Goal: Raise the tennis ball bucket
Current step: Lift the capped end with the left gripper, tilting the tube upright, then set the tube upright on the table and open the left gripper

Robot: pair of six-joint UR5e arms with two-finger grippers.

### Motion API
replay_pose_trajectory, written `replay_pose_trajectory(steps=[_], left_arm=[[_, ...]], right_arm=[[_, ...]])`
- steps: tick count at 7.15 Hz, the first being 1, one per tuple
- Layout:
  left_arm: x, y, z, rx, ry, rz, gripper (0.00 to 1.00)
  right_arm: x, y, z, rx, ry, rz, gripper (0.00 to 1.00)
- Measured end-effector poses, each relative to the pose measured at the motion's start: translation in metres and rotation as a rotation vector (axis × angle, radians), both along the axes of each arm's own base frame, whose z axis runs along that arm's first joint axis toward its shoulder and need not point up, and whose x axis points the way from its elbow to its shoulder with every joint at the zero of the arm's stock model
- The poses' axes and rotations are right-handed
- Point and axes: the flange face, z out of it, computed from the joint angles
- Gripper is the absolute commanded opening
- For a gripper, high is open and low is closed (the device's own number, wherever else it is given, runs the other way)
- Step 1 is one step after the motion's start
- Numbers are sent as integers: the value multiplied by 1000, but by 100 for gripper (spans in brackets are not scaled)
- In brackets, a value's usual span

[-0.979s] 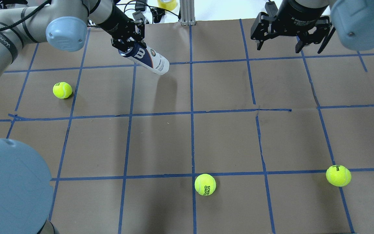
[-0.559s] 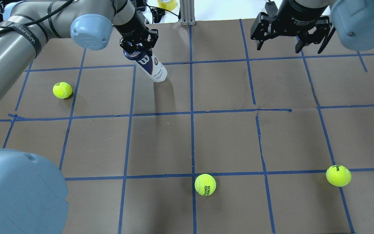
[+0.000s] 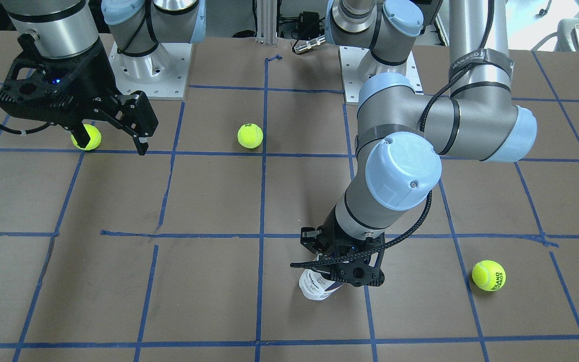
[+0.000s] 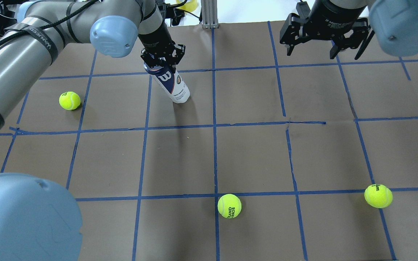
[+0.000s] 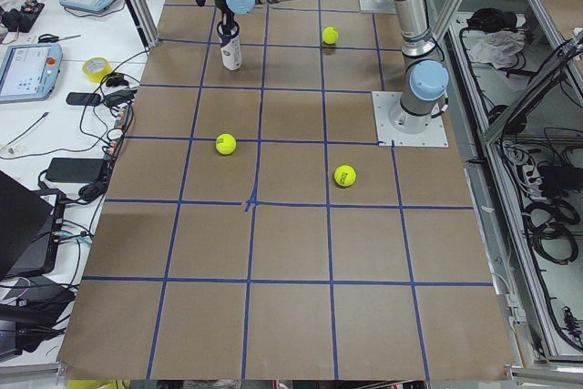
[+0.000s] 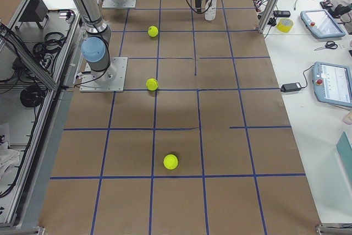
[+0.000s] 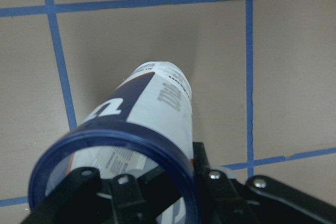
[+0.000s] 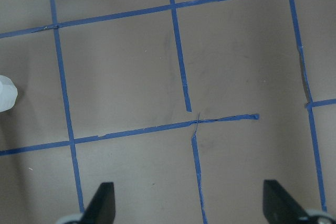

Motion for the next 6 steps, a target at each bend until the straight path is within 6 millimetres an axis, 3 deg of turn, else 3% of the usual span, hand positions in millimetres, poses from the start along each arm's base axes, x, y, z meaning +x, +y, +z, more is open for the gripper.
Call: replay_pose_trajectory(steps=[1,2,4,6], left_arm=[[-2,2,-1,13,-2,-2,69],[-2,3,-3,20,-2,-3,100],[-6,4,-5,26,-3,-12,100],[-9,7,7,14,3,-12,100]], right_arm=[[0,0,-1,2,1,0,100],[-1,0,-3,8,6,-2,100],[-1,-3,-9,27,6,0,100],[-1,-5,-7,24,1,0,100]])
